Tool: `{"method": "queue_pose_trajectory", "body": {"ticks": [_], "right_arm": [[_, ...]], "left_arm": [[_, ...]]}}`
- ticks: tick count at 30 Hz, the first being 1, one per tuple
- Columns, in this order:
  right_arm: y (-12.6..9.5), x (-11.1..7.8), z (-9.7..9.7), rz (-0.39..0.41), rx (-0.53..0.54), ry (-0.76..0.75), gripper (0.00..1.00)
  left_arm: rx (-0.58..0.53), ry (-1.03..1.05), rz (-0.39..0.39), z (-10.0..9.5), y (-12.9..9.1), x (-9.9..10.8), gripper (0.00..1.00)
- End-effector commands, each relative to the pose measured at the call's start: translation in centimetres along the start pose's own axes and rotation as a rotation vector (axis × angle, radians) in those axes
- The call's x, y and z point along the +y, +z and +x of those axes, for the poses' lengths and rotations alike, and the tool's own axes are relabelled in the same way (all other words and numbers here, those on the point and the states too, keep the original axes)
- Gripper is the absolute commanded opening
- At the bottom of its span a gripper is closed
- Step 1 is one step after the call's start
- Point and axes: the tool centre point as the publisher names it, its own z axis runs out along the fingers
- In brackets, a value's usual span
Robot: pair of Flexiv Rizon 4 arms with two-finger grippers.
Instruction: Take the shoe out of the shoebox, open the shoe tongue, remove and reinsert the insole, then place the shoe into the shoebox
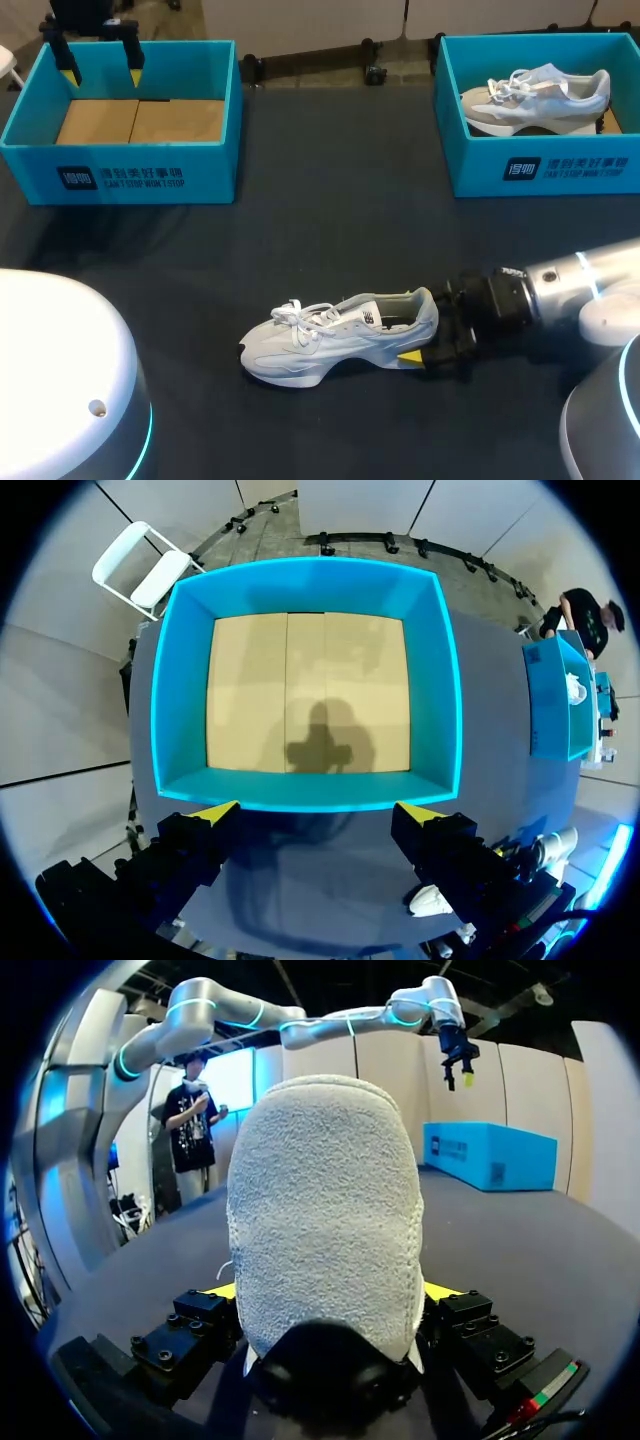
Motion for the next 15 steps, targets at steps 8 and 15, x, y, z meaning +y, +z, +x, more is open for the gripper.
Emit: {"method": "queue_pose_trajectory", "body": {"ticks": [8, 15], "right_arm": [[0.3, 0.28, 0.14, -0.018, -0.002, -0.027, 1.0], [0.55, 0.46, 0.1, -0.007, 0.0, -0.03, 0.23]], "left_arm": [[0.0, 0.0, 0.0, 0.0, 0.0, 0.0, 1.0], [0.0, 0.0, 0.0, 0.0, 0.0, 0.0, 1.0]]}}
